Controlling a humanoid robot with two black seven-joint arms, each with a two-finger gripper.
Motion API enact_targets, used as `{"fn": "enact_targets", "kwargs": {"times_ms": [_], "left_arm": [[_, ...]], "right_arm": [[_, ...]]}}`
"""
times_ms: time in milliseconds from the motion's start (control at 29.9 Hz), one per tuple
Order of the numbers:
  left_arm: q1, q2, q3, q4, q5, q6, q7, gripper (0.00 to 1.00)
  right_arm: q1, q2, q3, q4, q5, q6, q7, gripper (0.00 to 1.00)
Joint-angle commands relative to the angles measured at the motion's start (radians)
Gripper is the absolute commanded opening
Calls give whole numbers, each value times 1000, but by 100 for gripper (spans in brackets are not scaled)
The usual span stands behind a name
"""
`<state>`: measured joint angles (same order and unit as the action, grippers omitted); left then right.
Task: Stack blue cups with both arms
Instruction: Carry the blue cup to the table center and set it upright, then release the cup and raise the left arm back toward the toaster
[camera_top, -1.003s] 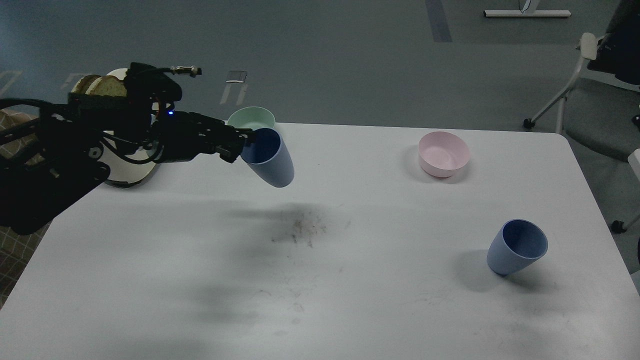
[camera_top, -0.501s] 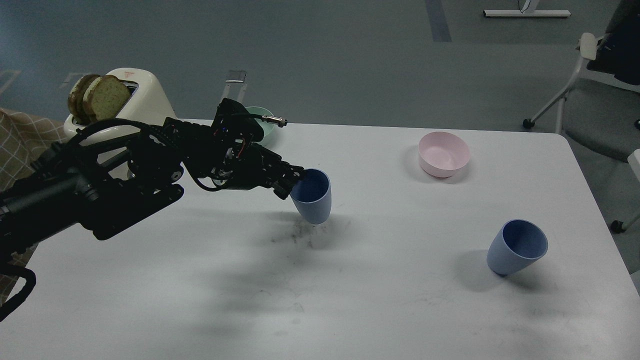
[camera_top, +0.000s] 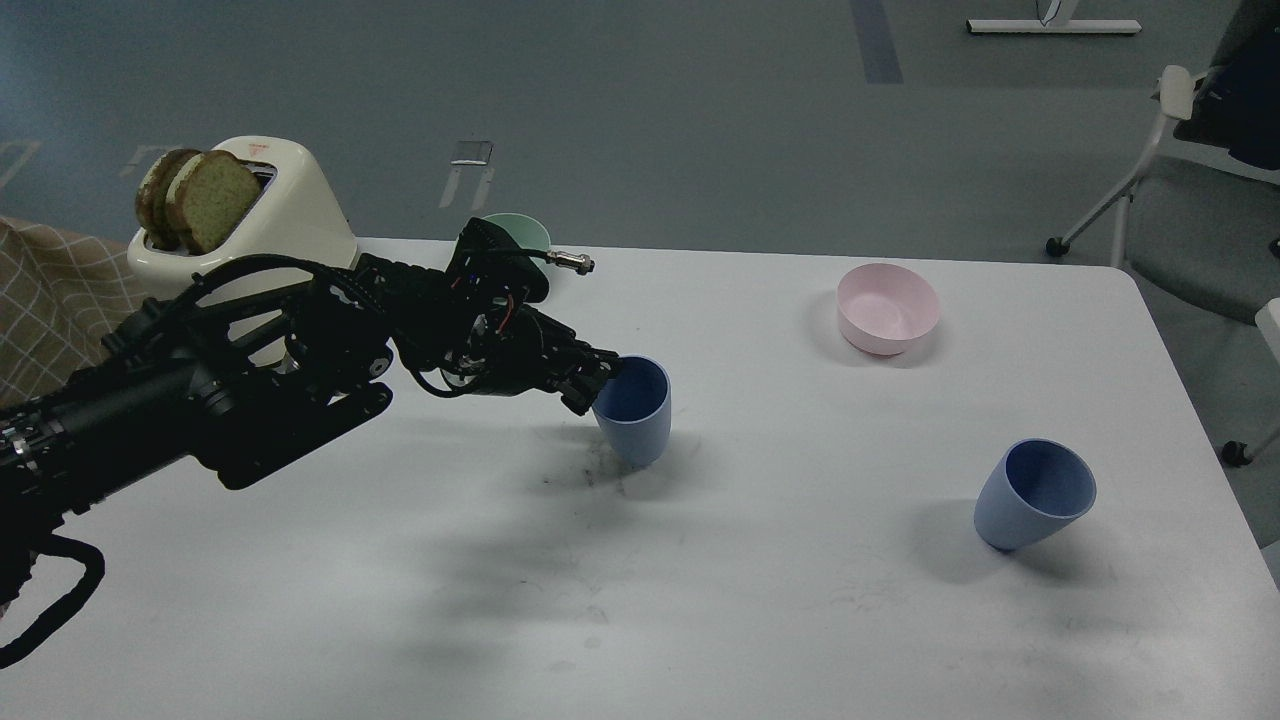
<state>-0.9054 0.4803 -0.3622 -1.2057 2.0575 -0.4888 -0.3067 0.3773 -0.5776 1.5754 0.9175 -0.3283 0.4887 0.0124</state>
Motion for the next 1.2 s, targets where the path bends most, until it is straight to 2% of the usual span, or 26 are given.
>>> {"fn": "enact_targets", "kwargs": {"times_ms": [0,134,234,267,401,435,468,669,802,869,936,1003,1170], "left_arm": [[6,-2,0,0,-2,0,0,11],[3,-9,0,-2,-4,0,0,14],[-3,-6,-1,-2,-10,0,-2,25],[-4,-2,-3,-2,-11,0,-2,33],[-12,7,-18,-2,-37,0,-5,50],[-20,12,-30,0,-65,0,-5,60],[-27,26,-58,2,-101,0,-5,66],[-24,101,-211,3,-342,0,1,78],[0,122,-322,9,-561,0,1,80],[34,124,-391,46,-725,28,-3,81],[78,124,-481,84,-960,97,-2,87],[100,123,-523,94,-1075,110,0,87],[206,121,-644,159,-1398,113,1,91]], "right_arm": [[0,1,-2,-2,0,0,0,100],[-1,-1,0,0,0,0,0,100],[-1,-5,0,0,0,0,0,100],[-1,-10,0,0,0,0,0,100],[-1,-16,0,4,0,0,0,100],[-1,-28,-3,9,-2,0,0,100],[-1,-40,-8,11,-8,0,0,100],[-6,-96,-9,64,-151,0,4,100],[-31,-134,-8,141,-271,0,17,100],[-32,-153,-8,185,-383,0,27,100],[-34,-171,-8,246,-559,0,52,100],[-35,-179,-9,283,-661,0,67,100],[-89,-218,-15,463,-1081,0,135,100]]}}
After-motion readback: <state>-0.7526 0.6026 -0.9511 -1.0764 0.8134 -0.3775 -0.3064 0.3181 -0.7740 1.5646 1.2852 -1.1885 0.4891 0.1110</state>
